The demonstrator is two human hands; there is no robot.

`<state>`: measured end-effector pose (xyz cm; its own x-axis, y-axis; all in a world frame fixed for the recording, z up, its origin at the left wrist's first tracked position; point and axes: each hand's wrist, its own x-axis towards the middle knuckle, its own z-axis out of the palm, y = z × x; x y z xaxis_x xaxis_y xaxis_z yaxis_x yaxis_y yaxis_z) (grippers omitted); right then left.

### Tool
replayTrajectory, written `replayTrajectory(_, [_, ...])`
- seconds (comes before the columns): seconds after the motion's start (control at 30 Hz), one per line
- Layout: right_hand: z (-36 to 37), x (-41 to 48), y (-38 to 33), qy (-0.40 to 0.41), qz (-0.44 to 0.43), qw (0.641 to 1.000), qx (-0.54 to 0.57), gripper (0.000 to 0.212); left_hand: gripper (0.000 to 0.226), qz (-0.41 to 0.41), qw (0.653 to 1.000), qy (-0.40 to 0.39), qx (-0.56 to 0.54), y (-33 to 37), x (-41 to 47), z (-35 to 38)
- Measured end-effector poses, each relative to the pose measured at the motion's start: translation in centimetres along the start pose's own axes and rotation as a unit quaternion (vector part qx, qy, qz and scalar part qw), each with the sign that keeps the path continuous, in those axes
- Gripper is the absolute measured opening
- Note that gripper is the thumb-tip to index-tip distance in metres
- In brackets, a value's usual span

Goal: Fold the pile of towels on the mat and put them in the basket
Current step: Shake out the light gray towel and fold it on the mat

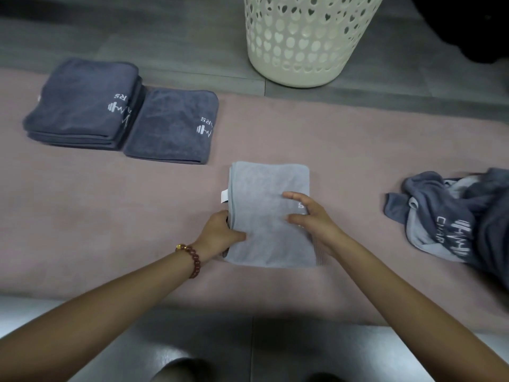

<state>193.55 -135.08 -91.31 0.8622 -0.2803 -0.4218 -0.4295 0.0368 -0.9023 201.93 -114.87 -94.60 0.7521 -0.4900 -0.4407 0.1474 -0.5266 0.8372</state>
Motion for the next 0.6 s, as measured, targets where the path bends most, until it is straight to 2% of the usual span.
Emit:
replayTrajectory(0.17, [0.6,-1.2,0.0,0.022,-0.105,0.992,-0.059,0.061,0.044,0.059,0.996,0.035,-0.051,1.0,-0.5,-0.2])
replayTrajectory(0.3, [1.2,0.9,-4.2,0.008,-0.201,0.974,-0.108,0.064,0.048,0.125,0.981,0.039,-0.142,4.3,-0.6,-4.5])
replayTrajectory(0.37, [2.4,3.5,-7.7,-0.012,-0.222,0.974,-0.054,0.060,0.049,0.159,0.971,0.066,-0.166,6.6,0.6,-8.8])
replayTrajectory(0.47, [5.5,8.8,-13.2,-0.050,-0.205,0.975,0.063,0.057,0.043,0.196,0.964,0.101,-0.145,10.1,3.4,-16.3])
replayTrajectory(0.53, [8.3,12.8,-16.0,-0.079,-0.186,0.971,0.127,0.056,0.036,0.199,0.961,0.133,-0.141,11.1,6.2,-21.2])
replayTrajectory(0.6, [11.0,17.2,-17.0,-0.087,-0.149,0.974,0.148,0.057,0.039,0.172,0.965,0.157,-0.120,10.2,9.3,-25.1])
